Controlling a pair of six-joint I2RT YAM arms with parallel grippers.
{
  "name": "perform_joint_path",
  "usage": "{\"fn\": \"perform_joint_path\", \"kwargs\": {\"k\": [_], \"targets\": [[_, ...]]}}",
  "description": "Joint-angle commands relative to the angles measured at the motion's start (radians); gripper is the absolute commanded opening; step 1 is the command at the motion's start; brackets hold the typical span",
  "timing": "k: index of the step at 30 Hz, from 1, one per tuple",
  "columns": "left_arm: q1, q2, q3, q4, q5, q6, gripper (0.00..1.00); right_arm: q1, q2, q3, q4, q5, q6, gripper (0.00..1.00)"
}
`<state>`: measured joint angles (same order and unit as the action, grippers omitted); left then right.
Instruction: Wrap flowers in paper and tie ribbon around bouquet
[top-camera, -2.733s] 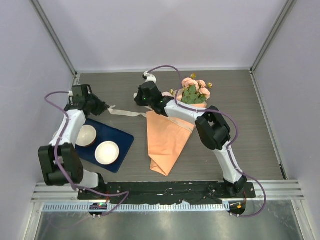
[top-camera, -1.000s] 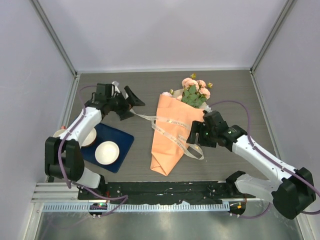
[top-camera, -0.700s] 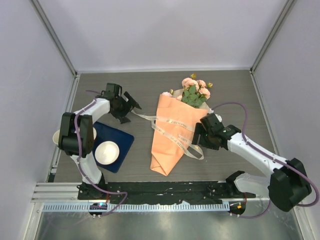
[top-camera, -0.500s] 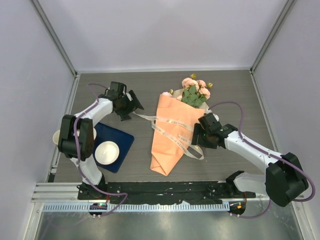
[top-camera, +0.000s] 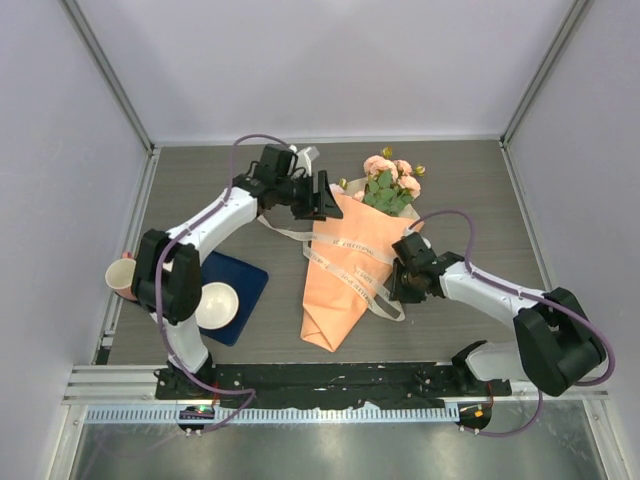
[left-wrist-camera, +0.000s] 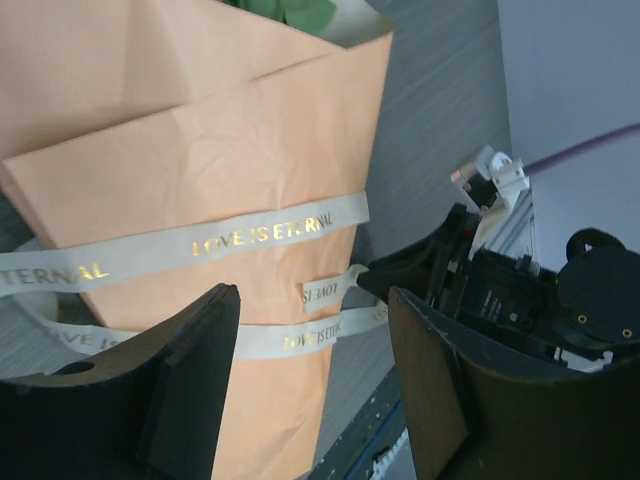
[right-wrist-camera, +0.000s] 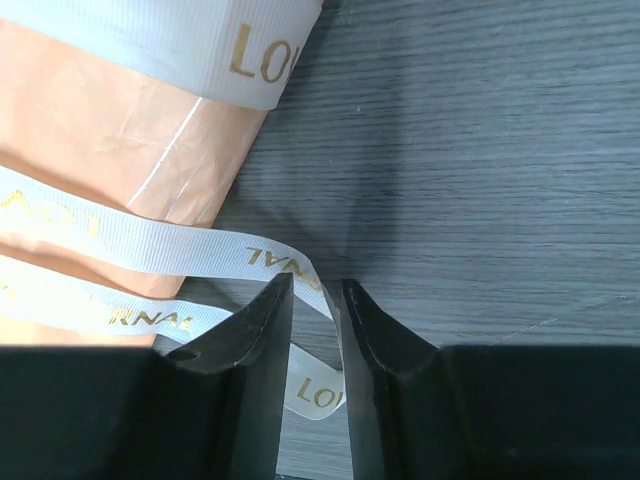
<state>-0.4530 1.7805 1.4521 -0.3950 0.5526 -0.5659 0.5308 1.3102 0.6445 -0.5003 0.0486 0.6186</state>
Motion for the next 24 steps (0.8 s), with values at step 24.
{"fn": "perform_joint_path", "kwargs": {"k": [24], "targets": [[-0.19,0.289,0.32,-0.232,-0.063,0.342,0.65,-0.002,-0.394,0.035,-0.041,-0.015,0.116,0.01]]}}
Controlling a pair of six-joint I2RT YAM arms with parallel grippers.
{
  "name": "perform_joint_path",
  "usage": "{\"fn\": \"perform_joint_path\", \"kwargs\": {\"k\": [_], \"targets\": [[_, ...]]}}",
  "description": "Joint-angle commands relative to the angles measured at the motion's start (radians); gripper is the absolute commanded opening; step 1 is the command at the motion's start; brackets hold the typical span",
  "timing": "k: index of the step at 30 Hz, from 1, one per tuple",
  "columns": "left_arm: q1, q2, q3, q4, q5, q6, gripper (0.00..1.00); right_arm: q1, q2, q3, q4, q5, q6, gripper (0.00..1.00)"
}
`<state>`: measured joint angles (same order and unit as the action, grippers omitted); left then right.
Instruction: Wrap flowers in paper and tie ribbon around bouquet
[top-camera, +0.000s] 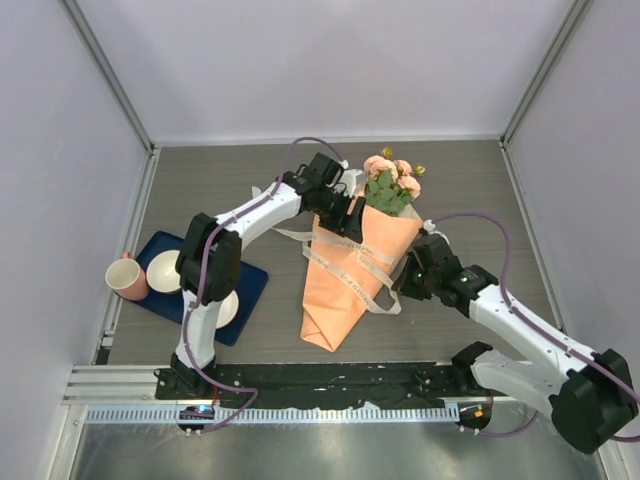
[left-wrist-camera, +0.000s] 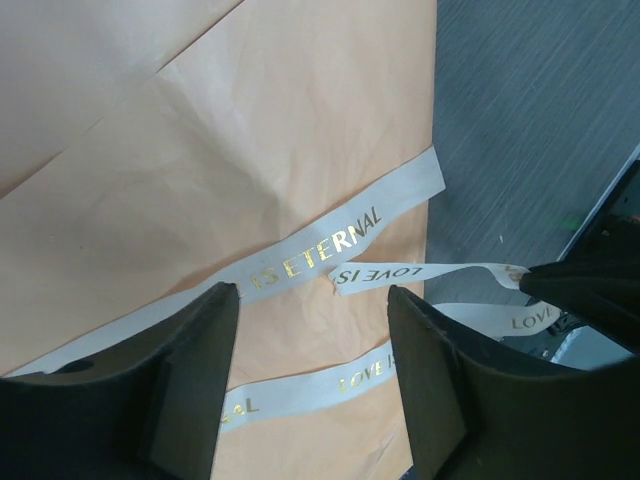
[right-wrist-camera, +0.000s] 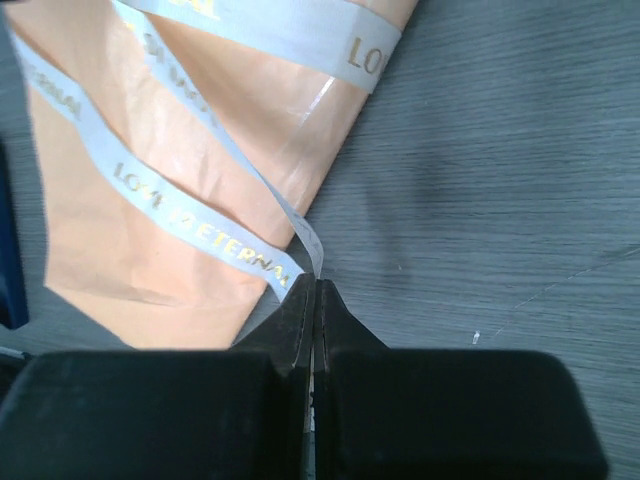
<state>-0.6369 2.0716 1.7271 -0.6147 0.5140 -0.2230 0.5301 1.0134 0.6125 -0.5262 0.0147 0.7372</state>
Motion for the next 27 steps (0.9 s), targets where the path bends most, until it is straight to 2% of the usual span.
{"fn": "perform_joint_path", "kwargs": {"k": [1,5,9,11,14,17,22,25,27], "targets": [[-0.004,-0.014,0.036,0.021,-0.023,-0.016,0.6,-0.002,-0.11,0.078,-0.018,0.015,-0.002,0.01],[-0.004,-0.106,-0.099,0.19,0.012,-0.073,0.59,-0.002,-0.088,0.176,-0.018,-0.001,-0.022,0.01],[0.005,-0.126,-0.077,0.153,-0.034,-0.084,0.56,-0.036,-0.014,0.259,-0.029,0.016,-0.019,0.01],[0.029,-0.157,-0.087,0.157,0.013,-0.116,0.56,-0.061,0.02,0.308,-0.006,-0.036,-0.007,0.01],[0.043,-0.258,-0.187,0.253,0.092,-0.148,0.63,-0.064,0.083,0.366,0.07,-0.065,0.051,0.01],[0.051,-0.352,-0.257,0.271,0.086,-0.168,0.65,-0.067,0.171,0.44,0.169,-0.09,0.125,0.0],[0.069,-0.478,-0.365,0.323,0.038,-0.223,0.58,-0.122,0.356,0.619,0.273,-0.018,0.157,0.01],[0.069,-0.519,-0.434,0.384,0.053,-0.265,0.56,-0.203,0.473,0.677,0.351,0.077,0.159,0.01],[0.066,-0.518,-0.474,0.432,0.092,-0.323,0.56,-0.234,0.563,0.753,0.357,0.082,0.162,0.01]]}}
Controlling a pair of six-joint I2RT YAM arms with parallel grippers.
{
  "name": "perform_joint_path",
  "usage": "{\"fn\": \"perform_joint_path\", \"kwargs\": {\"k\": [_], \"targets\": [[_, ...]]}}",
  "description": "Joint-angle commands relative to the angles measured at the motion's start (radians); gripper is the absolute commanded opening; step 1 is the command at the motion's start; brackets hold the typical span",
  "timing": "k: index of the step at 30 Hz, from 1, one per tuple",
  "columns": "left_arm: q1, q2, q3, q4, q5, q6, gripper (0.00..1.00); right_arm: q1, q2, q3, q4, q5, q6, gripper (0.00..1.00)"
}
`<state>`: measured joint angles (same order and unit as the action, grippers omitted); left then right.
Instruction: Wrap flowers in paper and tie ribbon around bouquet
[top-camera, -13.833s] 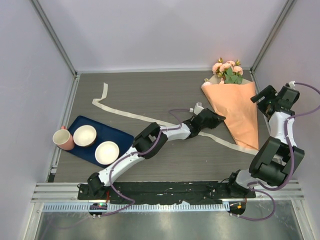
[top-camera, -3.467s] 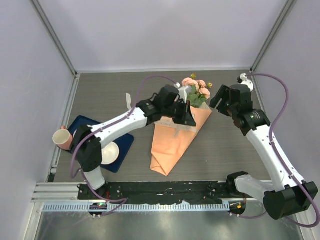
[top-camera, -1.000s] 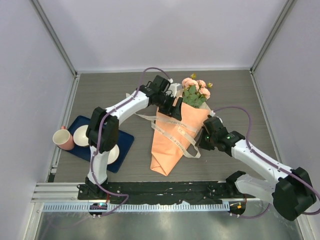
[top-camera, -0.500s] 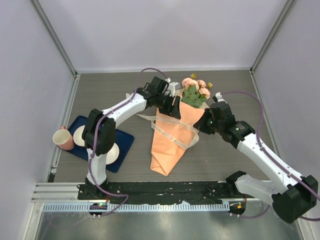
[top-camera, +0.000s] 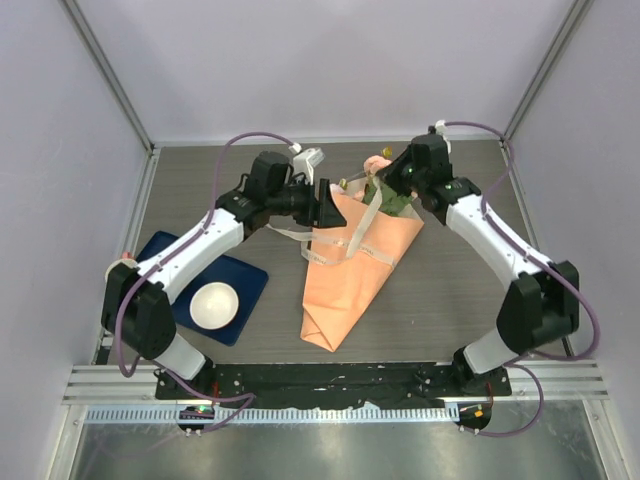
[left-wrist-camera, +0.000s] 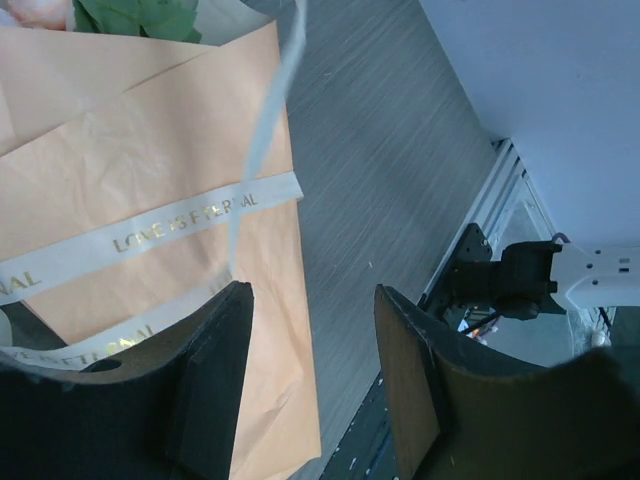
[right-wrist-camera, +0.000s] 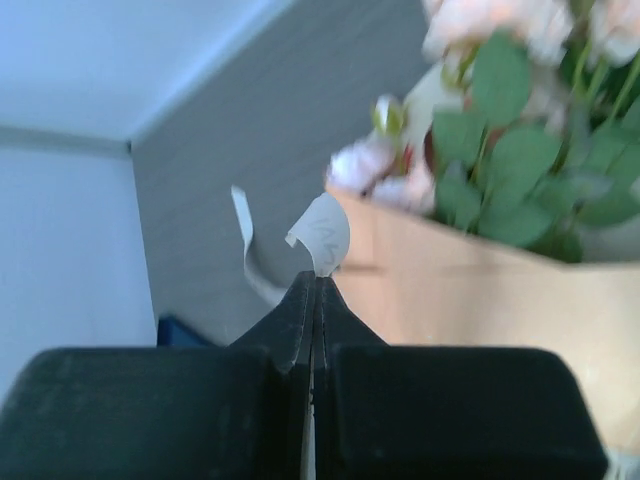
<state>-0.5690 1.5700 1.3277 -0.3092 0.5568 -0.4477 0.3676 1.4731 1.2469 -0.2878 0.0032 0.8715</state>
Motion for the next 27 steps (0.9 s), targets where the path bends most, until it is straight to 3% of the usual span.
{"fn": "perform_joint_path", "kwargs": {"k": [1,3,7,9,12,13,15,20,24,27], "targets": [[-0.012,-0.011,-0.106,0.166,0.054,-0.112,0.57,-0.076,0.125,0.147,0.121,0.107,0.024,0.01],[-0.034,0.016,-0.125,0.202,0.038,-0.134,0.61,-0.076,0.163,0.149,0.136,0.116,0.011,0.01],[-0.13,0.074,-0.099,0.206,-0.041,-0.09,0.82,-0.076,0.153,0.088,0.156,0.15,0.009,0.01],[-0.175,0.102,-0.076,0.196,-0.118,-0.031,0.82,-0.076,0.15,0.077,0.148,0.156,0.0,0.01],[-0.218,0.182,0.04,0.106,-0.211,0.134,0.71,-0.076,0.13,0.069,0.09,0.169,-0.011,0.01],[-0.224,0.199,0.057,0.096,-0.222,0.224,0.65,-0.075,0.11,0.062,0.049,0.176,-0.015,0.01],[-0.229,0.243,0.123,0.044,-0.206,0.294,0.63,-0.068,0.087,0.049,0.012,0.188,-0.014,0.01],[-0.232,0.321,0.224,-0.089,-0.179,0.588,0.74,-0.067,0.081,0.069,-0.194,0.124,0.05,0.01],[-0.233,0.309,0.191,-0.099,-0.172,0.667,0.81,-0.021,0.004,0.042,-0.244,0.178,0.145,0.01],[-0.229,0.266,0.153,-0.067,-0.184,0.638,0.78,0.037,-0.054,0.003,-0.326,0.251,0.342,0.01]]}}
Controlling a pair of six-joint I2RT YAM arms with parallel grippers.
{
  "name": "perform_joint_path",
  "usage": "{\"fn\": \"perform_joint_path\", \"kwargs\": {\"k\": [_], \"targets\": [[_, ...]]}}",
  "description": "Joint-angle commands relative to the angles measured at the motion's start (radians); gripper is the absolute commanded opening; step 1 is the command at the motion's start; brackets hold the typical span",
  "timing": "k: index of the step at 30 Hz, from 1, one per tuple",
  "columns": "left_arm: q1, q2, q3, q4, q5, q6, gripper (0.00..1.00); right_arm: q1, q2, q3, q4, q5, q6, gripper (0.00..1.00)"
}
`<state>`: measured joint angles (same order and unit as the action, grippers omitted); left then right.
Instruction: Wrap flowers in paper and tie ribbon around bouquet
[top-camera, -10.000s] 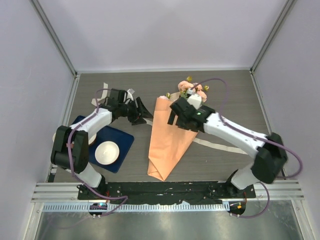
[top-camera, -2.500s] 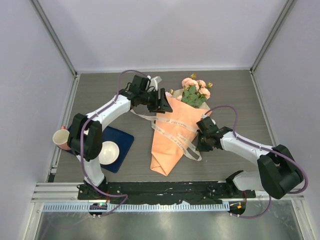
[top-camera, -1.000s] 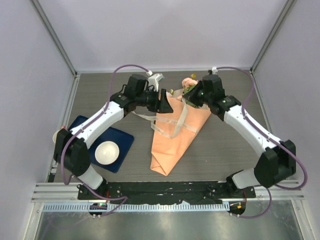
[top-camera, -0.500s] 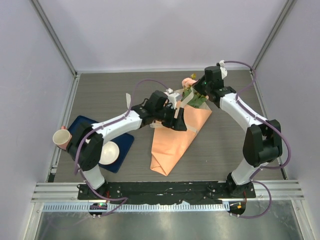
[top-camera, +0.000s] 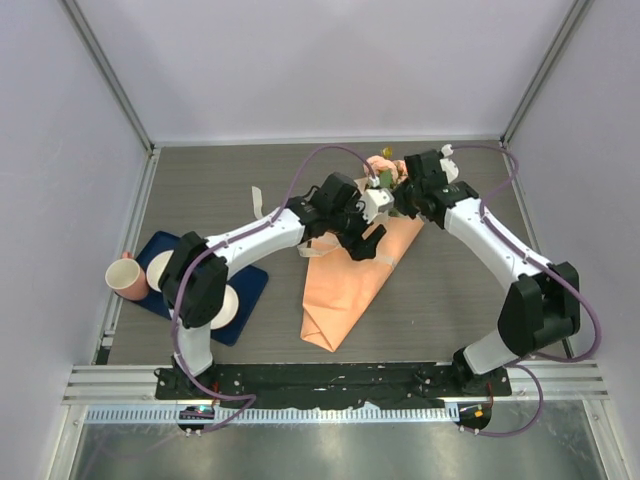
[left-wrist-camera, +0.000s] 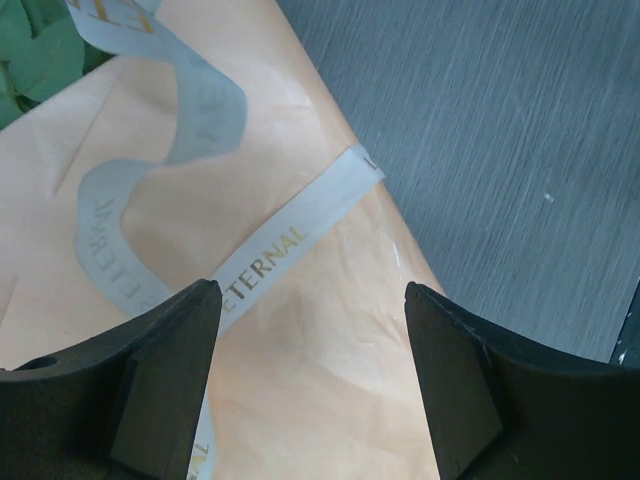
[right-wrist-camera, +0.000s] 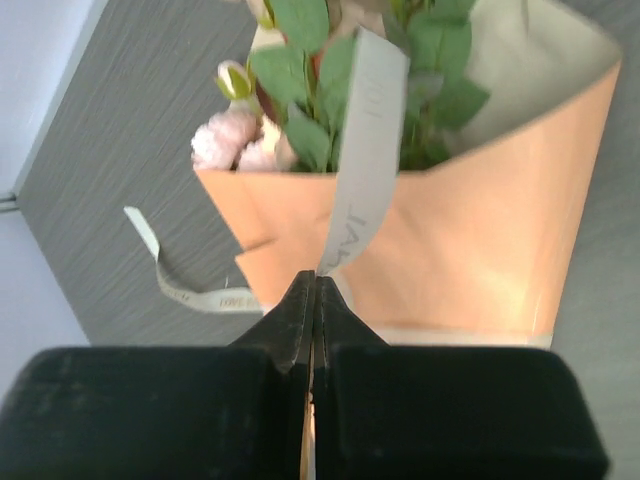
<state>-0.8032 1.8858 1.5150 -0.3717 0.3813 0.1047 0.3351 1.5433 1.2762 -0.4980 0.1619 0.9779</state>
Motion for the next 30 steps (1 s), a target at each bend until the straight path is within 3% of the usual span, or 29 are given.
{"fn": "perform_joint_path", "kwargs": {"k": [1,6,11,14,16,24,26,27,28,30], "targets": [[0.006,-0.075,-0.056,0.011,0.013,0.075,0.77,0.109,-0.143,-0.055,-0.128,0.109,0.281,0.01],[0.042,-0.279,-0.269,0.18,0.189,-0.028,0.73,0.258,-0.262,-0.136,-0.158,0.319,0.533,0.01],[0.056,-0.456,-0.371,0.215,0.212,-0.124,0.67,0.28,-0.276,-0.216,-0.096,0.275,0.673,0.01],[0.082,-0.507,-0.417,0.221,0.176,-0.161,0.58,0.28,-0.22,-0.199,-0.056,0.254,0.717,0.01],[0.114,-0.525,-0.447,0.234,0.195,-0.175,0.56,0.263,-0.184,-0.18,-0.01,0.262,0.71,0.01],[0.131,-0.55,-0.455,0.237,0.185,-0.217,0.56,0.131,0.019,-0.12,0.131,0.099,0.587,0.03],[0.133,-0.542,-0.455,0.255,0.18,-0.227,0.56,0.087,0.066,-0.078,0.156,0.011,0.503,0.11],[0.134,-0.528,-0.452,0.263,0.18,-0.243,0.56,0.073,0.105,-0.055,0.233,-0.024,0.361,0.17],[0.136,-0.518,-0.447,0.264,0.18,-0.255,0.56,0.038,0.127,-0.034,0.271,-0.069,0.243,0.31],[0.139,-0.49,-0.424,0.263,0.18,-0.287,0.58,-0.022,0.191,0.062,0.234,-0.362,0.039,0.38]]}}
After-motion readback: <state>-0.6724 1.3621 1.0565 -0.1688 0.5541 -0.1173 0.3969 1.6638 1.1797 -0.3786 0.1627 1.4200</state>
